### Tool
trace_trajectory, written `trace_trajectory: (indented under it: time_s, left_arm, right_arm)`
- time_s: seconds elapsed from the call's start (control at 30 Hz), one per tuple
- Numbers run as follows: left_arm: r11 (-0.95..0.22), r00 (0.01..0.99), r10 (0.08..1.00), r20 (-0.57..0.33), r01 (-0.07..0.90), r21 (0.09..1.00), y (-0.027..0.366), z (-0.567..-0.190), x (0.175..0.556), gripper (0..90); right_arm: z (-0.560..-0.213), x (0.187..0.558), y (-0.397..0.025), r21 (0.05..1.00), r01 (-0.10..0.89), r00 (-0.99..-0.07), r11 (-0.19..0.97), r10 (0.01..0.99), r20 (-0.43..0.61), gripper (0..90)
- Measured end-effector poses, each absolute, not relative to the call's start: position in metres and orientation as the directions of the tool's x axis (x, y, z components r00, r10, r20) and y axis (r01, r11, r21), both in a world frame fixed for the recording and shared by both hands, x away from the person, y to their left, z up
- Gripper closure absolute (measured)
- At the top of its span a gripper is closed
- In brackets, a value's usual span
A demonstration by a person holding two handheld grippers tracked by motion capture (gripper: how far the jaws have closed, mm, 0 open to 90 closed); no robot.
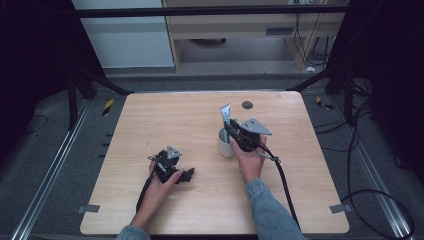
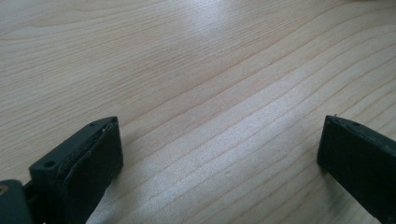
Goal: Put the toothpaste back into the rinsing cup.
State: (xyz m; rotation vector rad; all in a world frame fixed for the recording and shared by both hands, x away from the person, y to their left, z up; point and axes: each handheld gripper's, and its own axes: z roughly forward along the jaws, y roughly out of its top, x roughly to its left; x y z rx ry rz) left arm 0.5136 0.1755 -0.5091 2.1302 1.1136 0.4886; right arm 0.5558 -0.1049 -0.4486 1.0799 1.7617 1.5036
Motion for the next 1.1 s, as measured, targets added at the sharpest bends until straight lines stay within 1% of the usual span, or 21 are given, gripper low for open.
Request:
trace_trajectory:
  time_s: [0.2,0.63,0.9,1.1]
  left_arm:
    - [-0.407,0.564,0.825,0.018,0.572,0.712,0.1755,-0.5091,0.5136,0.0]
    - [-0.407,0.564,0.825,0.018,0.572,0.712,0.1755,-0.5091,0.5136,0.0]
    - [-0.408,0.565,0.825,0.019,0.572,0.712,0.1756,-0.5090,0.5136,0.0]
    - [-0.407,0.565,0.825,0.018,0.572,0.712,0.1756,-0.5090,0.5136,0.0]
  right_arm:
    - [-0.4486,0.5555,-0.1049,0.977,0.207,-0.508,0.043,0.858,0.070,69.1]
    - [-0.4483,0.5540,-0.1039,0.974,0.217,-0.514,0.059,0.855,0.063,62.5]
    - [-0.4482,0.5528,-0.1042,0.973,0.219,-0.516,0.078,0.855,0.048,55.1]
    - [-0.4459,0.5512,-0.1053,0.968,0.232,-0.516,0.096,0.856,0.039,46.2]
